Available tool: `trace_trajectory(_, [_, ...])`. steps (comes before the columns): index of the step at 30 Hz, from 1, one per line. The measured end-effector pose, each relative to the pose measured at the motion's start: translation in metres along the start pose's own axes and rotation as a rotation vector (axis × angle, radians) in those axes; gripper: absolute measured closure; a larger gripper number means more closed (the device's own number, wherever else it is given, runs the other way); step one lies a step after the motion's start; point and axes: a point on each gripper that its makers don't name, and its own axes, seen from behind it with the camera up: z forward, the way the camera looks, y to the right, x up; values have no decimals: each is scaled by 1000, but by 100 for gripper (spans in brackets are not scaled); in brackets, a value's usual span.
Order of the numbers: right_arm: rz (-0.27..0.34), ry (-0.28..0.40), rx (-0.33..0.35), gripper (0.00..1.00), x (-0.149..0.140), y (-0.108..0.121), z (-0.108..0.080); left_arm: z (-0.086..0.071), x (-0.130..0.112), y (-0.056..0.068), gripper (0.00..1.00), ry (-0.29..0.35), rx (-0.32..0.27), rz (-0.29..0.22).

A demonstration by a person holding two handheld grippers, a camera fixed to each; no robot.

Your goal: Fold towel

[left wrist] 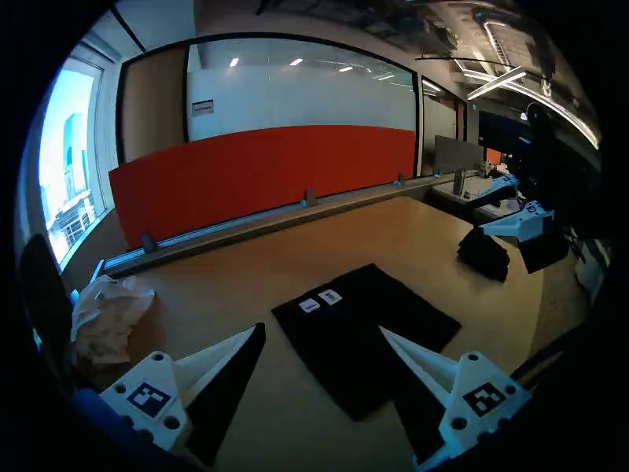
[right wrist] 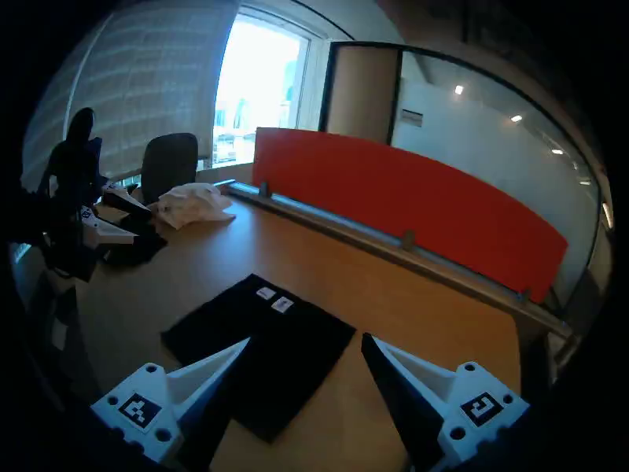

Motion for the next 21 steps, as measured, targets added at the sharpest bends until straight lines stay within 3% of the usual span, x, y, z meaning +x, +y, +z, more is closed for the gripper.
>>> trace_trajectory(21, [14,-119,57,1,-88,-24,35,48,-89,27,4,-128,-73,-12])
